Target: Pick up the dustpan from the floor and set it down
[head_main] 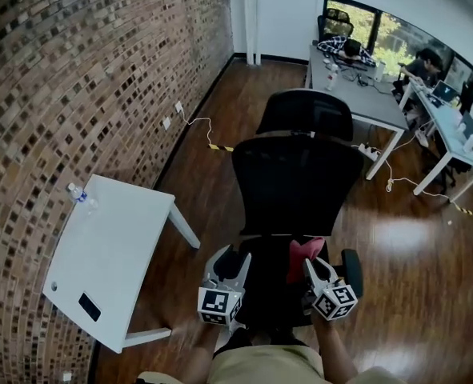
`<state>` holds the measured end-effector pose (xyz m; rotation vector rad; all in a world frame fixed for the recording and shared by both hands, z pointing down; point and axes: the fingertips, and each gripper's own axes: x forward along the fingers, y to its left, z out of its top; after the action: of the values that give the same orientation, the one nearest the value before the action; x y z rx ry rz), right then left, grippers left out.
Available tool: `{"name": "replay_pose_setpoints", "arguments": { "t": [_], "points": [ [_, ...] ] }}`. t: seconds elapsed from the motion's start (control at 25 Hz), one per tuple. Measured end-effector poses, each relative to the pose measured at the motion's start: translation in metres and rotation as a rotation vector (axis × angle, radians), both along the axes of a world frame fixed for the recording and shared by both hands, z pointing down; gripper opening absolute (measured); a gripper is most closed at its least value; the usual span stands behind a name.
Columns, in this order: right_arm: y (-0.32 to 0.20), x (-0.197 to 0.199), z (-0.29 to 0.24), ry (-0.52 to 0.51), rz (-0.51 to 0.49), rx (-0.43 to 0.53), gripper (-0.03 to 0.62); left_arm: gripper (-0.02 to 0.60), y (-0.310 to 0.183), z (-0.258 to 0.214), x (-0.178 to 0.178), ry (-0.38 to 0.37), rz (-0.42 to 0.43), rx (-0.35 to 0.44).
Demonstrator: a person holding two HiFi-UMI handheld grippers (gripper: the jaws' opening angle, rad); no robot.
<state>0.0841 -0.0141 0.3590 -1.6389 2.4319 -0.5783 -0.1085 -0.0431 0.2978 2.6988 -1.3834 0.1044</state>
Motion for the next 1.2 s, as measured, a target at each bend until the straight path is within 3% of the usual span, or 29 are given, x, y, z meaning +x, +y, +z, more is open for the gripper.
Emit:
{"name": "replay_pose_setpoints", "arguments": {
  "t": [0.2, 0.4, 0.56, 0.76, 1.04, 1.2],
  "points": [
    [0.0, -0.048, -0.094, 0.101, -0.042, 0.209, 0.083, 0.166, 0.014, -0.058, -0.024, 0.011, 0.011, 0.108],
    [0.017, -0.084, -0.132, 0.168, -0.045, 0.302, 0.083, 0.166, 0.025, -0.079, -0.051, 0.045, 0.021, 0.158],
    [0.024, -0.083, -0.134, 0.185, -0.001, 0.306, 0.083, 0.166, 0.027, -0.088, -0.058, 0.032, 0.037, 0.194],
    [0.037, -0.071, -0.118, 0.187, 0.058, 0.248, 0.083, 0.166, 0.026, -0.072, -0.063, 0.05, 0.052, 0.172],
    [0.046, -0.074, -0.113, 0.218, 0.031, 0.209, 0.083, 0.169, 0.03, -0.05, -0.062, 0.072, 0.058, 0.102],
    [0.052, -0.071, -0.118, 0.204, 0.012, 0.233, 0.083, 0.172, 0.034, -0.058, -0.059, 0.053, 0.038, 0.134]
  ]
}}
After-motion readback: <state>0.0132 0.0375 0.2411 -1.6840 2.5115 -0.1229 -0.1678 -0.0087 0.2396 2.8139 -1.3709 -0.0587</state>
